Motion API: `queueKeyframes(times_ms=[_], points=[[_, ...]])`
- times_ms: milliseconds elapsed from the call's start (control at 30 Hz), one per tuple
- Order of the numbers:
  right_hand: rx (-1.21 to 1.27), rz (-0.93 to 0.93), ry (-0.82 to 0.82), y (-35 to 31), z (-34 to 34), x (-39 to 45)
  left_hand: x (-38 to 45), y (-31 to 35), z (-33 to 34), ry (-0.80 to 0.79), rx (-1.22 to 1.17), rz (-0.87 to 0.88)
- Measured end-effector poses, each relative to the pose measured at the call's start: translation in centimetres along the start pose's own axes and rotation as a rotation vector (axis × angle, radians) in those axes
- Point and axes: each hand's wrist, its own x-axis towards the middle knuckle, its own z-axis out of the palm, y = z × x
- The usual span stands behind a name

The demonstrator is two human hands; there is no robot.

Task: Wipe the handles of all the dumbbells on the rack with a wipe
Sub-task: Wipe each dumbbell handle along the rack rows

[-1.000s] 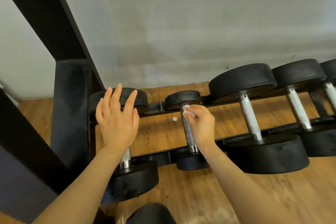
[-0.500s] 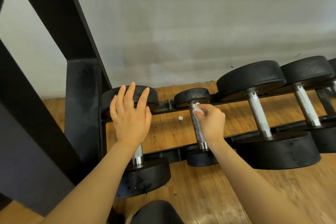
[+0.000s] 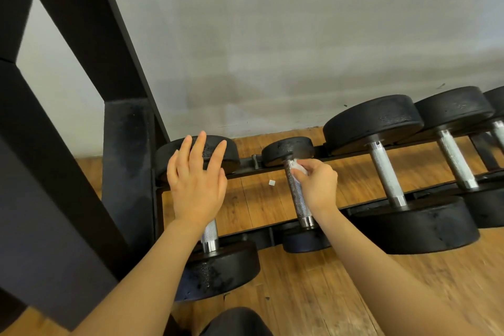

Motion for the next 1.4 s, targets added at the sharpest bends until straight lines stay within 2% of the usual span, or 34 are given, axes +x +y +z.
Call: queueKeyframes(times_ms=[133, 233, 567, 700, 833, 1167, 1400], points=[[-0.062, -0.023, 0.007, 0.5, -0.4, -1.2, 0.0, 0.0, -0.1, -0.01, 0.0, -0.002], [-0.091, -0.029, -0.05, 1.8, -1.5, -2.3, 0.0, 0.2, -0.1, -0.02, 0.001, -0.013], [0.019, -0.085, -0.046, 0.8, 0.1, -0.5, 0.0, 0.1, -0.1, -0.012, -0.018, -0.014], [-0.126, -0.235, -0.089, 1.9, -0.6, -1.0, 0.0, 0.2, -0.2, -0.003, -0.021, -0.011], [-0.137, -0.317, -0.213, 2.2, -1.4, 0.2, 0.0, 0.0, 0.2, -0.012, -0.016, -0.009], [-0.334, -0.655, -0.14, 3.6, -2.0, 1.0, 0.0, -0.1, 0.7, 0.023, 0.016, 0.0], [-0.349, -0.765, -0.111, 3.4, -1.7, 1.9, -0.1, -0.1, 0.7, 0.029, 0.028, 0.0]])
